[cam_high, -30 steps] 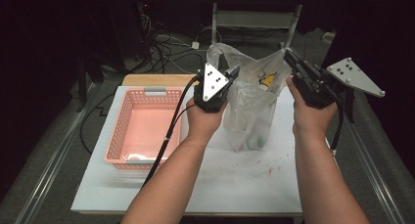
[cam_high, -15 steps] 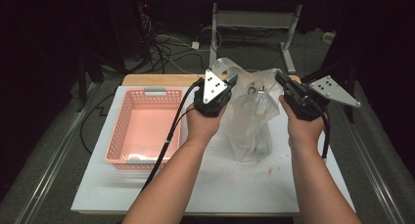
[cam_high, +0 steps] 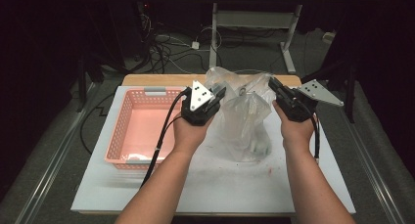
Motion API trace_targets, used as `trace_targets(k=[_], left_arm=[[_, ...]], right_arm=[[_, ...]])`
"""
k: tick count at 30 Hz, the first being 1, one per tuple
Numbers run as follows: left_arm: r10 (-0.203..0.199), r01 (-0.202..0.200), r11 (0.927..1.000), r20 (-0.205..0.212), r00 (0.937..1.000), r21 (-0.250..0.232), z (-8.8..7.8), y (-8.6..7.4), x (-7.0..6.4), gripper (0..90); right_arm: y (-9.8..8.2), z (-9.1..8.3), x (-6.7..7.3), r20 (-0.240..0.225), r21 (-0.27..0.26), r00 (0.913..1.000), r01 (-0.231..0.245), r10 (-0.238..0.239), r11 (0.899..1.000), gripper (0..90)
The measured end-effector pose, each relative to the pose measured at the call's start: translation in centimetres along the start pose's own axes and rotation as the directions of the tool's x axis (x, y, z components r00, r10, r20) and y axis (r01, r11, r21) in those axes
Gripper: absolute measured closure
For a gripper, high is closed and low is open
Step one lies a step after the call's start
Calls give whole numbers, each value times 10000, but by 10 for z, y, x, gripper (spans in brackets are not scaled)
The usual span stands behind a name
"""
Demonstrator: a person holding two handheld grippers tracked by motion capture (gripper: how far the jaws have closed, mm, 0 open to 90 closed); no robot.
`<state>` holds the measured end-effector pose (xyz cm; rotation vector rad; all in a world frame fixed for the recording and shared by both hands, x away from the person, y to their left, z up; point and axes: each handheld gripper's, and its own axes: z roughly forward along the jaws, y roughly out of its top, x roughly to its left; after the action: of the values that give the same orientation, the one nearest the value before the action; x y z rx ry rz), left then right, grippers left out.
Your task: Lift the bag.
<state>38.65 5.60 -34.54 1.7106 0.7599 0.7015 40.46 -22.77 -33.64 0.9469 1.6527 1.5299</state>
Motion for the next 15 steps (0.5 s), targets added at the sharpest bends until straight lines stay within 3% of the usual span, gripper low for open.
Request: trace_targets(k=[6, 15], left_arm=[[-641, 618, 9961, 344, 9974, 633, -10, -12, 7, 589], [-978, 904, 9915, 775, 9922, 937, -36, -32, 1, 483]], right_arm=[[-3, 4, 1, -37, 112, 10000, 57, -57, 9999, 900], [-2, 3, 4, -83, 156, 9998, 161, -160, 9997, 900]])
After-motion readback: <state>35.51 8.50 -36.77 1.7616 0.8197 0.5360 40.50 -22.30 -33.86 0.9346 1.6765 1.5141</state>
